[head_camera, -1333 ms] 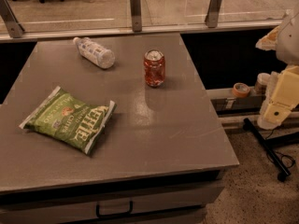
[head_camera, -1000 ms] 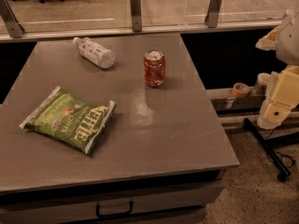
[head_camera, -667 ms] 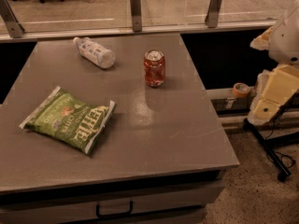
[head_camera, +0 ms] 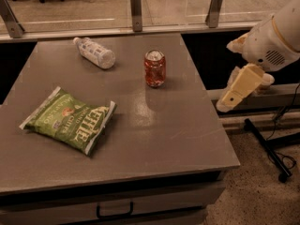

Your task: Knock coke can over

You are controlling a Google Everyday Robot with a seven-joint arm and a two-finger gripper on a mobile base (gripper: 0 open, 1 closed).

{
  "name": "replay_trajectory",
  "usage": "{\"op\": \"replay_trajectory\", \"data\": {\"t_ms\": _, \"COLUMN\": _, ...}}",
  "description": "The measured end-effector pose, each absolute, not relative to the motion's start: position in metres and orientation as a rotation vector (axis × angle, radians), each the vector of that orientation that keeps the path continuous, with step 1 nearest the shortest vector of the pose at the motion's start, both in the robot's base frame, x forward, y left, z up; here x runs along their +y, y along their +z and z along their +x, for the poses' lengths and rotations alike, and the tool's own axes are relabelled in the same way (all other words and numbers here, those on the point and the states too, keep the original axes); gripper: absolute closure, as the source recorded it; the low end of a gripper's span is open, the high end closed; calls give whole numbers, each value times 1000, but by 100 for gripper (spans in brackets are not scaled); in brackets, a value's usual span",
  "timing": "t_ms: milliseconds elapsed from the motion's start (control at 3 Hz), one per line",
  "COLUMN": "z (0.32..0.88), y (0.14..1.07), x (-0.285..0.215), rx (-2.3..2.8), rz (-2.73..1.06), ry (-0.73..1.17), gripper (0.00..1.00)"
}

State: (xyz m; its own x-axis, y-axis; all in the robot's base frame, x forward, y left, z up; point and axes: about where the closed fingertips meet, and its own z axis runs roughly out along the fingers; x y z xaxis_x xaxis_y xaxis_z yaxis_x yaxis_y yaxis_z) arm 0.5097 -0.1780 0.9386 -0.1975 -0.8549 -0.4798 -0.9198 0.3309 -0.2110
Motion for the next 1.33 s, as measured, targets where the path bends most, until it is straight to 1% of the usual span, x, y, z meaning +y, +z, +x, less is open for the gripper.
{"op": "replay_trajectory", "data": {"t_ms": 1000, "z": 605, "y": 916, "x": -155, "rx": 1767, "rz": -1268, "ry": 454, "gripper": 0}}
{"op": "replay_trajectory", "data": {"t_ms": 1333, "z": 624, "y": 906, "x": -125, "rx": 1689, "rz": -1237, "ry": 558, "gripper": 0}}
